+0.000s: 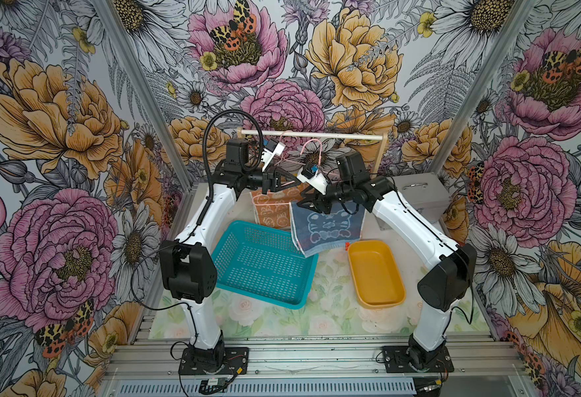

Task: Remove the clothespins securing towels to the hanger
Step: Remove the clothespin from the hanger.

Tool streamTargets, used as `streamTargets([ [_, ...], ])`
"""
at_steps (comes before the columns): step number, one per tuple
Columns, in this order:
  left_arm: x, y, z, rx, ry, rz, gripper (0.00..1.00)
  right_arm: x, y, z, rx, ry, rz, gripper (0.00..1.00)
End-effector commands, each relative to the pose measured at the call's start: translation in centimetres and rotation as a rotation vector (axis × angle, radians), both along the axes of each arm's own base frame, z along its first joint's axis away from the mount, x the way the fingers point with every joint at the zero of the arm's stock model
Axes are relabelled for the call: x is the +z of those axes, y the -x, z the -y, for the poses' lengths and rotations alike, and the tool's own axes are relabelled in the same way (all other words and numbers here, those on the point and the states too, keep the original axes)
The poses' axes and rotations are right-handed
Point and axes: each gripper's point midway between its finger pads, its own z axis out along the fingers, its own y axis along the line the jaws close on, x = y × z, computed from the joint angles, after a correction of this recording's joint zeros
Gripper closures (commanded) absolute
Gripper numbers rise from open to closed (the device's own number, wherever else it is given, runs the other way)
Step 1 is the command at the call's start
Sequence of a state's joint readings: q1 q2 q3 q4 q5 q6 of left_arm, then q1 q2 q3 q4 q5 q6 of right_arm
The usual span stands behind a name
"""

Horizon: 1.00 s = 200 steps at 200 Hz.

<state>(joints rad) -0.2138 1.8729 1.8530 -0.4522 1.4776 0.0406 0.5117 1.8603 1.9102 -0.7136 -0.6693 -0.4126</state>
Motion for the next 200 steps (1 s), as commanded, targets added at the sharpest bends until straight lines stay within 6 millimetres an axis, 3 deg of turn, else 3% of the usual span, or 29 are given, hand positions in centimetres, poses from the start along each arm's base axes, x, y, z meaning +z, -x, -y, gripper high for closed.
streamTargets([
  [1,1.6,1.3,0.3,-0.062,0.033,0.032,1.0,1.9,-0.7,-0.2,0.005,-0.027,0.06,0.58],
  [29,1.4,1.1,0.4,-0.064,0.031,0.024,1.0,2.4,-0.7,-0.3,0.011,-0.037,0.069,0.6],
  [65,1.4,0.8,0.3,-0.057,0.03,0.025,1.0,2.7,-0.6,-0.2,0.006,-0.038,0.073,0.7],
  [123,1.5,0.7,-0.1,-0.042,0.028,0.028,1.0,3.1,0.0,-0.2,0.013,-0.051,0.063,0.98],
  [200,-0.3,-1.2,-0.5,-0.017,0.016,-0.017,1.0,4.9,0.7,0.4,-0.025,-0.053,0.098,1.0],
])
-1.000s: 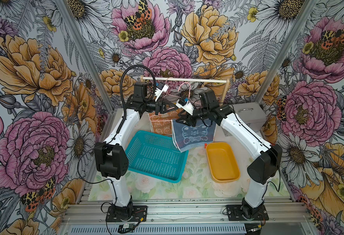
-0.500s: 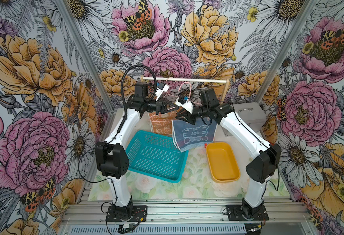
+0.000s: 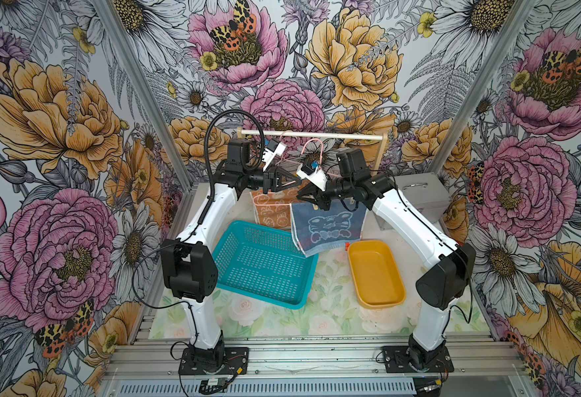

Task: Remove the clothespins securing towels to the hanger
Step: Remove the clothespin from the hanger.

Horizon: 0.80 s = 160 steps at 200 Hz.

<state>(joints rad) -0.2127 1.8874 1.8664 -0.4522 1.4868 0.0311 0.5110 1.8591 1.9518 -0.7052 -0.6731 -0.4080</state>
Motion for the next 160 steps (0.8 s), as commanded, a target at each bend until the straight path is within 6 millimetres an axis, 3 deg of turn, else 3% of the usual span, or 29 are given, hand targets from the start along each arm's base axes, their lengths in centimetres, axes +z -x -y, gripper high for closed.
streamTargets([
  [1,-0.3,-1.0,-0.5,-0.01,0.013,-0.008,1.0,3.1,0.9,0.5,-0.025,-0.025,0.06,1.0],
  [55,-0.6,-2.3,-1.3,0.028,0.005,-0.013,1.0,3.3,2.6,1.1,-0.034,0.005,0.1,1.0],
  [111,-0.5,-2.6,-1.1,0.048,-0.005,-0.013,1.0,2.2,3.7,-0.1,-0.019,0.045,0.12,1.0],
  [160,-0.3,-2.7,-1.3,0.066,-0.012,-0.006,1.0,5.6,4.0,0.5,-0.055,-0.01,0.169,1.0],
])
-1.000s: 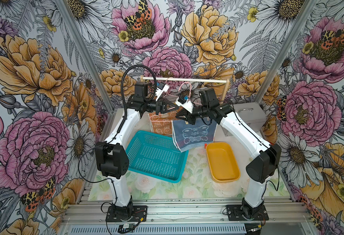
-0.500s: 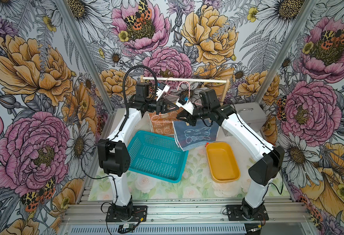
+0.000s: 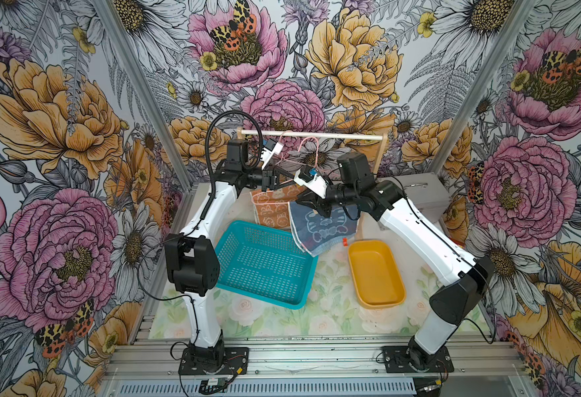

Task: Remove the clothespins securing towels to the hanger
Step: Remove the clothespin from the hanger, then place the clothespin in the storage box.

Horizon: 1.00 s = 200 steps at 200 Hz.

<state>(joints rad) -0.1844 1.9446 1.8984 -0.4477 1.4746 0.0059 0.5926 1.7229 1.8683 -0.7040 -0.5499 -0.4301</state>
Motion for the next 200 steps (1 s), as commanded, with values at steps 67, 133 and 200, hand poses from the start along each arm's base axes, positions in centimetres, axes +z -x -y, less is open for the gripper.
streamTargets([
  [67,4.0,1.1,-1.2,0.076,-0.006,0.134,1.0,-0.4,1.2,7.3,-0.372,-0.057,-0.077,1.0],
  [133,7.1,4.1,-0.7,0.081,0.001,0.229,1.0,-11.3,2.0,15.4,-0.813,-0.128,-0.288,1.0],
  [200,8.5,5.6,-0.6,0.09,0.003,0.268,1.0,-23.0,2.0,20.3,-1.104,-0.095,-0.467,1.0],
])
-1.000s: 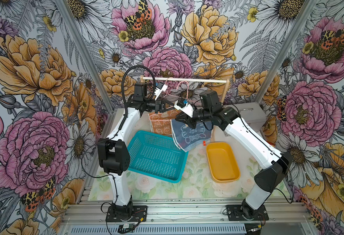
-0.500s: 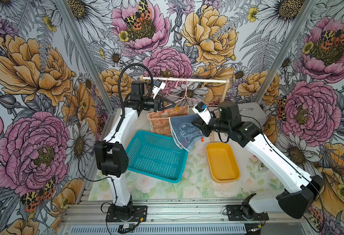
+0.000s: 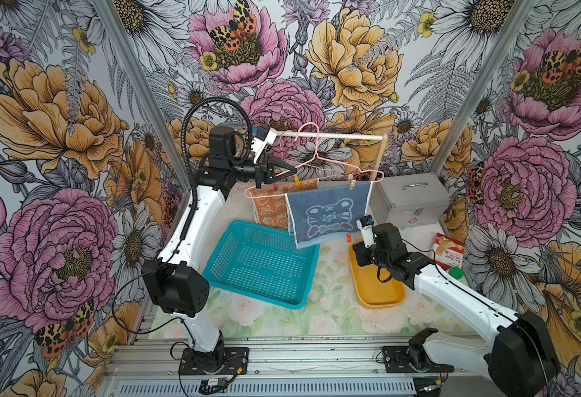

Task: Remove the clothespins securing towels to the hanger
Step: Place the clothespin in the storage box.

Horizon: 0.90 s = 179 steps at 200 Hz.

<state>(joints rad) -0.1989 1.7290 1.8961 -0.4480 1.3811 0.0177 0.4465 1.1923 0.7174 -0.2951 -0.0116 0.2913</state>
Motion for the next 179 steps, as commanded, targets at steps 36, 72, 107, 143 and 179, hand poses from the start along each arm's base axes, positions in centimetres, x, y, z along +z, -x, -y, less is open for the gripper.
streamTargets([
  [36,0.7,0.7,-0.1,0.022,-0.003,0.044,1.0,-3.1,-2.2,1.5,-0.165,-0.037,-0.014,0.87],
  [72,0.5,0.6,-0.3,0.024,-0.003,0.04,1.0,-2.5,-2.4,1.8,-0.171,-0.036,0.007,0.52],
  [107,0.5,0.5,-0.6,0.03,-0.002,0.038,1.0,-0.6,-2.1,2.1,-0.167,-0.04,0.051,0.36],
  [143,0.5,0.5,-0.8,0.025,0.001,0.029,1.0,3.5,-1.1,1.7,-0.093,-0.063,0.128,0.36],
  [179,0.6,0.6,-1.2,0.011,0.007,0.023,1.0,9.9,0.3,1.1,0.04,-0.05,0.257,0.41],
])
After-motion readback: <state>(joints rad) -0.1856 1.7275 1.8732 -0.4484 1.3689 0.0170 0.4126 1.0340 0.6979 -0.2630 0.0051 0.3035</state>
